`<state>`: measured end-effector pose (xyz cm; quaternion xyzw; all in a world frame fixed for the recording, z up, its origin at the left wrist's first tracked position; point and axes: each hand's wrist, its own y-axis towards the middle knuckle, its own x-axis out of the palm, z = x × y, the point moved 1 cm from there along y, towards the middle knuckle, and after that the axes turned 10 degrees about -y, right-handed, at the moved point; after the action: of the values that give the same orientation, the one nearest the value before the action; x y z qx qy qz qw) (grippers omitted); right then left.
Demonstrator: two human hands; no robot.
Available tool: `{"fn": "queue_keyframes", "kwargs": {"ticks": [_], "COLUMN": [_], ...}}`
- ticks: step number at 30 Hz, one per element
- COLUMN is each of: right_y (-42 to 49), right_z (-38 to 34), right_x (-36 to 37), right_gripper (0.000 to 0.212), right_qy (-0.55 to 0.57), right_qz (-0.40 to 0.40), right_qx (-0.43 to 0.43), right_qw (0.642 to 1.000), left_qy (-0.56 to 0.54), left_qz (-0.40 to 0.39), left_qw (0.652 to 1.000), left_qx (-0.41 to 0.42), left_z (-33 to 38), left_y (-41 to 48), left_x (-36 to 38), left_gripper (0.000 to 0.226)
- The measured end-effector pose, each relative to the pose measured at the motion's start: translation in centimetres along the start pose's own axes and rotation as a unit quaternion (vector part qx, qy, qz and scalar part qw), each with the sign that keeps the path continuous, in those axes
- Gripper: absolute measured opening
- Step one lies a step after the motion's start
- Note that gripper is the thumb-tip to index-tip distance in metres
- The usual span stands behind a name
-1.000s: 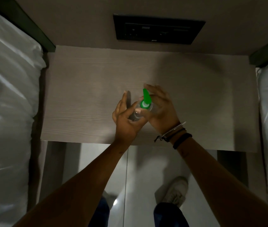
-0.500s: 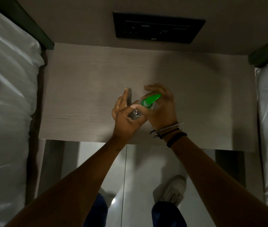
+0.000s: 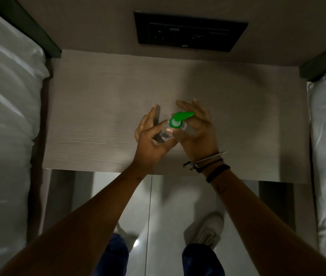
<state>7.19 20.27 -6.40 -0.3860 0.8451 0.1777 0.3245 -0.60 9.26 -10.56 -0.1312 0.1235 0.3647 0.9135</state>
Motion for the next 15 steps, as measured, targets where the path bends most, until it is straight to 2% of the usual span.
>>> {"fn": "queue_keyframes", "kwargs": {"ticks": [3,6,9,12,15], "right_y": [-0.8,-1.6,-2.5,-2.7,-3.0], "right_z": [-0.5,-0.3,-0.1,-0.7,-0.9], "right_x": [1.1,1.6,2.1,2.0,1.0], "right_gripper": [0.032,0.032,0.029,0.038,0.059], "right_qy": [0.061,0.037,0.019,0.016,0.013], "right_qz": [0.033,0.079,0.117,0.106,0.071], "right_qx": [0.049,0.064,0.049,0.093,0.092], "right_qw": [0.996,0.994,0.992,0.990,0.993], "left_qy": [-0.002,0.013,0.010,0.007,0.017], "left_qz": [0.016,0.016,0.017,0.024,0.017], "left_qw": [1.000,1.000,0.999,0.999,1.000], "left_qx": [0.009,0.019,0.029,0.021,0.000], "left_z": [-0.3,-0.6,-1.0,-1.4,-1.5], "left_y": [0.0,-0.1,-0.3,-0.3,-0.4], "left_x": [0.2,0.4,0.5,0.6,0.6], "left_gripper": [0.052,0.059,0.054,0.052,0.053]}}
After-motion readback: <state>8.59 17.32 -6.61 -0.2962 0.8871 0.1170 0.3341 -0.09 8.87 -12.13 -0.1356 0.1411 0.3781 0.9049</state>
